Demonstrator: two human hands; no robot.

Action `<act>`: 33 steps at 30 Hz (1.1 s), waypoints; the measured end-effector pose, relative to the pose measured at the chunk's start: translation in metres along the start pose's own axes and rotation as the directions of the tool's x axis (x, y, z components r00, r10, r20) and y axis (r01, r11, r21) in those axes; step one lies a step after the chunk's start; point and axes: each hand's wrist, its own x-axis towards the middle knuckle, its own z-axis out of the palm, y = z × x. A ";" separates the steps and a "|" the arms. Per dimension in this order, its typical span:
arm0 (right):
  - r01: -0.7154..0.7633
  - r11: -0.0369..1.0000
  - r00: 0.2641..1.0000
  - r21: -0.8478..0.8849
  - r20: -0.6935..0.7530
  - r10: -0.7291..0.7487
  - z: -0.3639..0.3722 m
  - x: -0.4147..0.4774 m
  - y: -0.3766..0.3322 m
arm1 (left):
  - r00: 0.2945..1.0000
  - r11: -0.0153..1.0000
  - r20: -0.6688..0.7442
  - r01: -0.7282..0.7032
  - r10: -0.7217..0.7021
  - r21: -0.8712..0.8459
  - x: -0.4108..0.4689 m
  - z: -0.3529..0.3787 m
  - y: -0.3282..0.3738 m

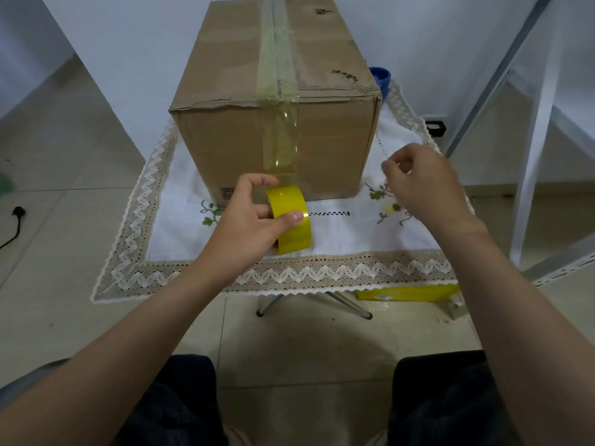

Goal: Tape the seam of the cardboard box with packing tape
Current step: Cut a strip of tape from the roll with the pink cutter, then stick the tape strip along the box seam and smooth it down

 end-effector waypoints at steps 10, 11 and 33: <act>-0.065 0.934 0.826 0.352 0.544 -0.148 0.032 -0.051 -0.073 | 0.998 0.997 0.025 -0.053 0.052 0.055 -0.002 -0.002 -0.001; -0.080 0.923 0.830 0.376 0.538 -0.147 0.033 -0.051 -0.072 | 0.998 0.997 0.025 -0.055 0.054 0.054 -0.002 -0.002 -0.001; 0.082 0.980 0.982 -0.183 -0.155 -0.111 -0.005 -0.010 -0.002 | 0.959 0.968 -0.282 -0.031 -0.042 -0.248 0.017 0.024 -0.003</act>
